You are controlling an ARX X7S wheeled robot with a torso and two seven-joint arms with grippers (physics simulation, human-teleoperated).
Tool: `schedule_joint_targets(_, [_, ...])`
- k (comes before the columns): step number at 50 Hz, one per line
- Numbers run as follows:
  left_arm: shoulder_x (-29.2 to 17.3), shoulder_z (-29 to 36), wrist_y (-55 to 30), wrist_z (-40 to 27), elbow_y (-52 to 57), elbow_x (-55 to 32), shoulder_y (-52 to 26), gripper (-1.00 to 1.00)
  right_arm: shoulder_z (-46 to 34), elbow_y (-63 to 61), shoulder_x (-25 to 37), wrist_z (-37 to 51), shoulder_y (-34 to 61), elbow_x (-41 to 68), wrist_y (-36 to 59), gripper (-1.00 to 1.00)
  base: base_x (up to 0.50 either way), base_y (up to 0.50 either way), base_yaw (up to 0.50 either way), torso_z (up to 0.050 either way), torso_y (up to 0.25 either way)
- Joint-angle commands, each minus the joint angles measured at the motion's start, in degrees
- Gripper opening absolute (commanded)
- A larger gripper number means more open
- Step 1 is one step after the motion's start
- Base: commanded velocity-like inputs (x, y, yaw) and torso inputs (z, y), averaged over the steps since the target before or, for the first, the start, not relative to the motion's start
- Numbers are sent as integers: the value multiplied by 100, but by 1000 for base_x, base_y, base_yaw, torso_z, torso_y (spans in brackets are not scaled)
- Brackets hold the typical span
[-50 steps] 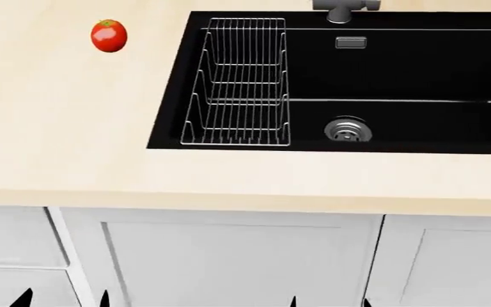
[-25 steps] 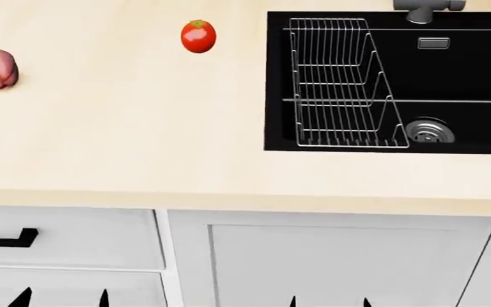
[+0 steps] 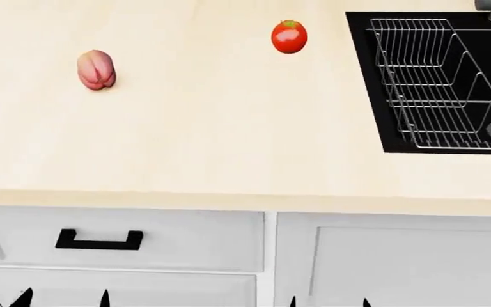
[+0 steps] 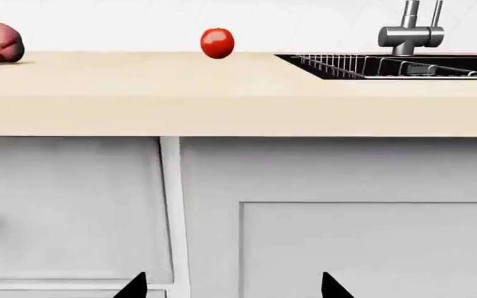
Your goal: Place the avocado, onion, tomato and bell pepper on the cutting board.
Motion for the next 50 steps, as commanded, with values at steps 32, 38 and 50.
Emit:
schedule_joint_targets(32, [-1057,-644,-2210,-715,3957,-1064,450,100,200,-3830,749,627,282,40,2910,100,0,175,0,0,0])
schedule_joint_targets(38, [-1376,-1140,-3313,-977,4849,-1836,34,100,570,-4719,1019,694,866,331,4220,100,0,0,0,0,0])
schedule_joint_targets(50, [-2050,-2157,-5478,-1765,5436,-3997,-1860,100,1774,-5578,1492,398,2853,1570,6960,100,0,0,0,0,0])
